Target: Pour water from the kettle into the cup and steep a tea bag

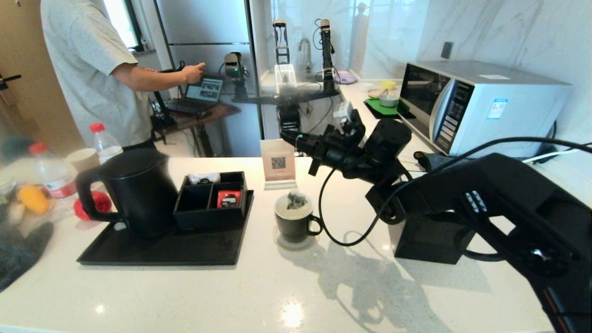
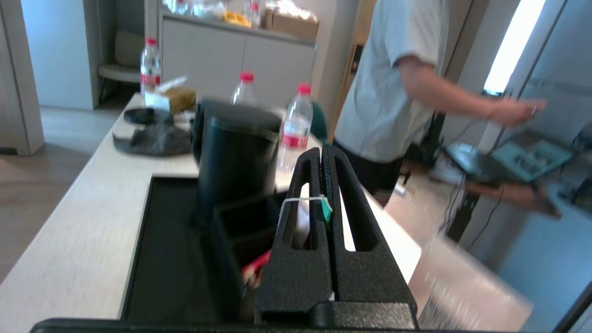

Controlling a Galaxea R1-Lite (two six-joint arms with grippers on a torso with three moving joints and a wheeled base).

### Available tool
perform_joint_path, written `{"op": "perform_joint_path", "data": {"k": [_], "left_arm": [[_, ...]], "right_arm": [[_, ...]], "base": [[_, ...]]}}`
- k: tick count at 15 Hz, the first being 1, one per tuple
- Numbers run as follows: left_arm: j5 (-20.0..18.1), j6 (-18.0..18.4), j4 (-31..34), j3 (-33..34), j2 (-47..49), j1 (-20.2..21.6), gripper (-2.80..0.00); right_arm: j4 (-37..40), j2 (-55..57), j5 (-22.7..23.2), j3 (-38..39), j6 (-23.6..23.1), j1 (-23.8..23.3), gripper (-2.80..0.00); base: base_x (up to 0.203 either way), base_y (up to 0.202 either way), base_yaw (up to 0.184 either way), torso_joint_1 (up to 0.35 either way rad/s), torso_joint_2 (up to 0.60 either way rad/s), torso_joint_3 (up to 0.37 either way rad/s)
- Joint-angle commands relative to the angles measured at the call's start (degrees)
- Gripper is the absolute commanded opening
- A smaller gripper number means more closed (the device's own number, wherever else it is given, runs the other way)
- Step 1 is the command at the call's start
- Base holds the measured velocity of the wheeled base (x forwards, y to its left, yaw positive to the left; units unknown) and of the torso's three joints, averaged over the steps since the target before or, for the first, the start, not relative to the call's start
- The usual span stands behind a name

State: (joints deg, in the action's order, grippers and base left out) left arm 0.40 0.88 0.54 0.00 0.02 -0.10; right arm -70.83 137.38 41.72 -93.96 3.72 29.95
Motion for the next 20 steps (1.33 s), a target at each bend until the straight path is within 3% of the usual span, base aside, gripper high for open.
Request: {"op": "perform_joint_path", "data": {"k": [1,9,15,20], "left_arm": [[0.04,0.0,-0.01,0.0,-0.02,0.01,-2.8],[0.04,0.0,-0.01,0.0,-0.02,0.01,-2.8],[0.04,0.0,-0.01,0.0,-0.02,0.01,-2.8],[0.04,0.0,-0.01,0.0,-0.02,0.01,-2.8]], "right_arm": [[1.74,-2.0,0.21,-3.47,0.06,-0.07,-2.8],[-0.9,0.12,0.21,0.95,-0.59,0.19,-2.8],[-9.6,3.13,0.21,13.19,-0.64,1.36,-2.8],[-10.03,3.42,0.21,13.54,-0.57,1.42,-2.8]], "base": [[0.0,0.0,0.0,0.0,0.0,0.0],[0.0,0.0,0.0,0.0,0.0,0.0],[0.0,0.0,0.0,0.0,0.0,0.0],[0.0,0.0,0.0,0.0,0.0,0.0]]}}
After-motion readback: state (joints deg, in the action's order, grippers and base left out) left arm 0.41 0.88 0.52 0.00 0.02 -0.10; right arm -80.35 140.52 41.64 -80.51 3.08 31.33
